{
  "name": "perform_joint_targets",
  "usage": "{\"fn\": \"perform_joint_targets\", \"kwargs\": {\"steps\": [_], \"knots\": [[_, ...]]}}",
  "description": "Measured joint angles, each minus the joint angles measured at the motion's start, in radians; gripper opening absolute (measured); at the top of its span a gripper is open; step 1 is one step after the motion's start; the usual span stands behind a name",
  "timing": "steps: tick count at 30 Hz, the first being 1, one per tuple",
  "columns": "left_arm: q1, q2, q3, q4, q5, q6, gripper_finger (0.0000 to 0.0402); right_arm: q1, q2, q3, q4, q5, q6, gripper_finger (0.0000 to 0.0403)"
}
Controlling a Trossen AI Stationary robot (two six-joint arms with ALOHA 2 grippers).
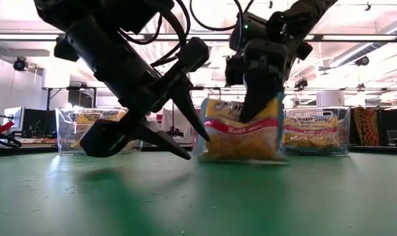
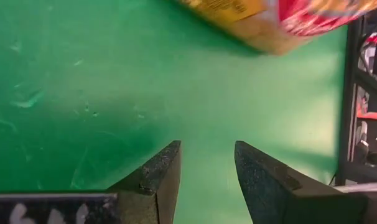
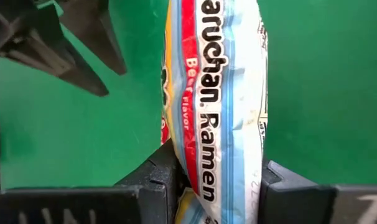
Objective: Sort Maruchan noodles
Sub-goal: Put the blue noodle pack into the right transparent bin
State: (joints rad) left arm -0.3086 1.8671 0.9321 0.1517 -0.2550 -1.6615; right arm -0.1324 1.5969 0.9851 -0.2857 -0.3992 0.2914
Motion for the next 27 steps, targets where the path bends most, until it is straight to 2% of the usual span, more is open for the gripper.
{"fn": "perform_joint_targets", "kwargs": {"steps": [7, 16, 25, 27], "knots": [[0.002, 0.000, 0.000, -0.005, -0.050, 0.002, 0.0134, -0.068, -0.123, 0.027, -0.160, 0.007, -0.081, 0.0089], [0.004, 0.000, -0.007, -0.013, -0.053, 0.003, 0.0134, -0.193, -0.310, 0.027, -0.289, 0.008, -0.085, 0.0091], [0.006, 0.000, -0.010, -0.025, -0.054, 0.014, 0.0134, -0.260, -0.453, 0.027, -0.344, 0.010, -0.120, 0.0091], [0.006, 0.000, -0.010, -0.026, -0.054, 0.028, 0.0134, -0.268, -0.467, 0.027, -0.335, 0.052, -0.115, 0.0091]]}}
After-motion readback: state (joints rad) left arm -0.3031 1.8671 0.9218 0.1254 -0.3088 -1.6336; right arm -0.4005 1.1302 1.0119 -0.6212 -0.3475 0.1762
